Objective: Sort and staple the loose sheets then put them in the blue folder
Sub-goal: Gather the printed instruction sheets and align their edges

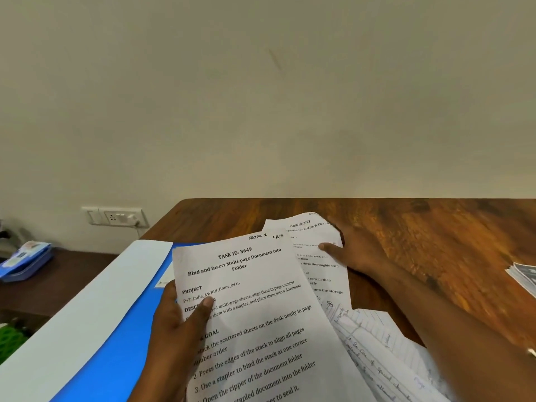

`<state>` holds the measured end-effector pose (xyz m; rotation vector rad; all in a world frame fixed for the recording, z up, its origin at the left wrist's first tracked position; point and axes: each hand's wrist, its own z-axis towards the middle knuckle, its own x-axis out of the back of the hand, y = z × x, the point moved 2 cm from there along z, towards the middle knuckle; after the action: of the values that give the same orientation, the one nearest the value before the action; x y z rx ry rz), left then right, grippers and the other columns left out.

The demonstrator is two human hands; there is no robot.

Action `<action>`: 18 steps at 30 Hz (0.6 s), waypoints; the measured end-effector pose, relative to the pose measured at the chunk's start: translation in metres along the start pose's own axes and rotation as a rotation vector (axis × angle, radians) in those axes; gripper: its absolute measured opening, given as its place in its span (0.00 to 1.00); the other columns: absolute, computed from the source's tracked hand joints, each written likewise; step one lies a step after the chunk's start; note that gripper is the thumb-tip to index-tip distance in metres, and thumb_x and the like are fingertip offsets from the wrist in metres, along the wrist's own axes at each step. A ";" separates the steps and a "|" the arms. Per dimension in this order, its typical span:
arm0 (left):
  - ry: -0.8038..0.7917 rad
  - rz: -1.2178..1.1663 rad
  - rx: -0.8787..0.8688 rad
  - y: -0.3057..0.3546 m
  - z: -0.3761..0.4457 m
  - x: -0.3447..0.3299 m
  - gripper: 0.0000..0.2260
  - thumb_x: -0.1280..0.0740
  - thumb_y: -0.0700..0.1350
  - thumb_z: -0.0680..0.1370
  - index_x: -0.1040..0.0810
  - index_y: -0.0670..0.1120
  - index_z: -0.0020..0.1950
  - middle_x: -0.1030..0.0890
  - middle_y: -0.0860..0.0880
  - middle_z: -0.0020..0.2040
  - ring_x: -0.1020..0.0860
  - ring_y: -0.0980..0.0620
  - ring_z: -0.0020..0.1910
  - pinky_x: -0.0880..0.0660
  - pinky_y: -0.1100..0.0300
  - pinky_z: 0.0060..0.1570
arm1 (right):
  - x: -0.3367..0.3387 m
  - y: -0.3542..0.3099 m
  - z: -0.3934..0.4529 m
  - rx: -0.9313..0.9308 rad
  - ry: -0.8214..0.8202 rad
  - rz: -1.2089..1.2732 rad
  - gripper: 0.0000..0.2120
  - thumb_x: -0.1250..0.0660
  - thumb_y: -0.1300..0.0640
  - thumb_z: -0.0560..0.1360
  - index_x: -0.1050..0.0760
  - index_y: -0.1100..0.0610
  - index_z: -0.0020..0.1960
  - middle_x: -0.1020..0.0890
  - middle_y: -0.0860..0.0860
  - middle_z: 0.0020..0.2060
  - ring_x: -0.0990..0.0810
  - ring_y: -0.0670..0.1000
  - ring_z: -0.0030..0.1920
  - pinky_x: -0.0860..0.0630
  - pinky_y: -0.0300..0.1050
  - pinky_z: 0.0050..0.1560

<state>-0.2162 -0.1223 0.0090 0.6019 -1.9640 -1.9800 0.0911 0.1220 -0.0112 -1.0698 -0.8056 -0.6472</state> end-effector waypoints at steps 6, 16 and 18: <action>-0.007 0.000 -0.006 0.008 -0.006 -0.003 0.17 0.29 0.39 0.80 0.24 0.56 0.65 0.13 0.46 0.55 0.13 0.38 0.48 0.18 0.32 0.52 | 0.018 -0.002 -0.017 -0.206 0.194 0.884 0.33 0.21 0.63 0.72 0.27 0.57 0.74 0.11 0.54 0.50 0.11 0.55 0.49 0.15 0.59 0.53; -0.065 -0.108 -0.078 0.026 -0.014 -0.004 0.30 0.19 0.50 0.68 0.23 0.55 0.69 0.13 0.42 0.57 0.14 0.37 0.52 0.20 0.37 0.55 | 0.126 -0.091 -0.085 -0.052 0.424 1.133 0.05 0.23 0.63 0.75 0.16 0.64 0.49 0.11 0.59 0.45 0.12 0.64 0.46 0.15 0.56 0.51; -0.060 -0.110 -0.109 0.023 -0.010 -0.002 0.24 0.28 0.38 0.76 0.24 0.52 0.71 0.13 0.41 0.56 0.15 0.36 0.52 0.17 0.42 0.49 | 0.134 -0.105 -0.101 0.002 0.420 1.122 0.01 0.24 0.65 0.74 0.15 0.62 0.45 0.11 0.58 0.43 0.12 0.58 0.41 0.16 0.50 0.45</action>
<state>-0.2112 -0.1307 0.0325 0.6424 -1.8793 -2.1789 0.1082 -0.0193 0.1265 -1.1366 0.2103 0.1048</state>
